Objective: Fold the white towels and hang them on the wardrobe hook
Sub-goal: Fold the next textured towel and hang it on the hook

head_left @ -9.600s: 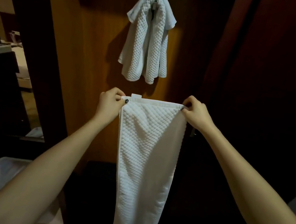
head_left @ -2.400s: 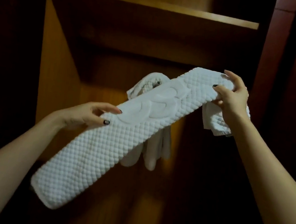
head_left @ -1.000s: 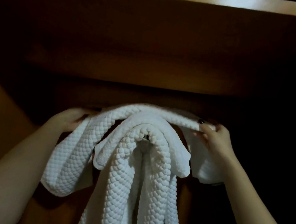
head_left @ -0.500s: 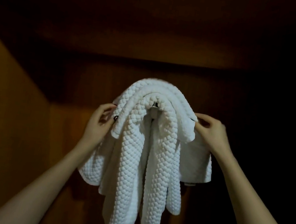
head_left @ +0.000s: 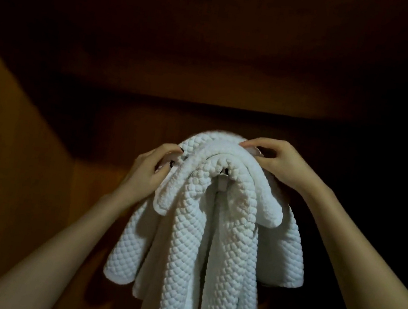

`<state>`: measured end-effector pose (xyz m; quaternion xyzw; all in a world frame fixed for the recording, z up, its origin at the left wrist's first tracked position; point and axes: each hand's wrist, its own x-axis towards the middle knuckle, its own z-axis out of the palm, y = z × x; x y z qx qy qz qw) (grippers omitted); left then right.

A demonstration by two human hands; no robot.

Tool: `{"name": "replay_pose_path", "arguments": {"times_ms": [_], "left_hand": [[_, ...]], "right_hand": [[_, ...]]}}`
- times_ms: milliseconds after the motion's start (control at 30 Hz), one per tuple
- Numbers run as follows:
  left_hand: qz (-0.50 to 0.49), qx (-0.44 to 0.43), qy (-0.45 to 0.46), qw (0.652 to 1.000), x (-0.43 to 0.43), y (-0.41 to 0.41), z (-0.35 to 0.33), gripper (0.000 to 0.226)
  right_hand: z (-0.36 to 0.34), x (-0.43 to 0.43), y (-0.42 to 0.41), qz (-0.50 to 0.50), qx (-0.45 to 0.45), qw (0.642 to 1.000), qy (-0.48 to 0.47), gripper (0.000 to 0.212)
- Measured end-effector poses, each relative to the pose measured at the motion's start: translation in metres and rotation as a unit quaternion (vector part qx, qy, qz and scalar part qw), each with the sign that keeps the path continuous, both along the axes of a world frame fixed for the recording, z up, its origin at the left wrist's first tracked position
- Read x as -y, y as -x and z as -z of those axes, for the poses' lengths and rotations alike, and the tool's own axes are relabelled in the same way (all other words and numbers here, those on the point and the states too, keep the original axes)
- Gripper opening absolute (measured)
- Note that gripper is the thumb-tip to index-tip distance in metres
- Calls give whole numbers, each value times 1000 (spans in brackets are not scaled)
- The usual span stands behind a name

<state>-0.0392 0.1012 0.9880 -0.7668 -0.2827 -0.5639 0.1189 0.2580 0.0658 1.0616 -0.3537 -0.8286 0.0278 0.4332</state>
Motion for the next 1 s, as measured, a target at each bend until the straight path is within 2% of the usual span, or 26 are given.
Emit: {"name": "replay_pose_path", "arguments": {"times_ms": [167, 300, 400, 533, 633, 700, 767, 867, 1000], "left_hand": [[-47, -42, -72, 995, -4, 0, -6, 21], [-105, -36, -38, 993, -6, -10, -39, 27], [-89, -44, -29, 995, -6, -20, -50, 29], [-33, -19, -36, 999, -5, -15, -13, 31], [1, 56, -9, 998, 1, 3, 23, 44], [-1, 81, 7, 997, 6, 16, 51, 54], [-13, 83, 18, 996, 12, 25, 79, 56], [-32, 37, 13, 999, 10, 31, 112, 33], [-76, -17, 37, 996, 0, 33, 132, 38]], "right_hand": [[4, -4, -6, 46, 20, 997, -64, 41], [-3, -12, -4, 98, -29, 980, -168, 43], [4, -16, -14, 129, -67, 966, -212, 44], [45, -7, -24, 47, -96, 990, -88, 44], [76, 7, -31, 1, -218, 975, -46, 37], [103, 18, -39, -7, -260, 964, -47, 37], [134, 26, -43, 3, -241, 970, -27, 37], [176, 27, -44, 43, -198, 979, 25, 31], [213, 19, -41, 96, -122, 986, 55, 51]]}}
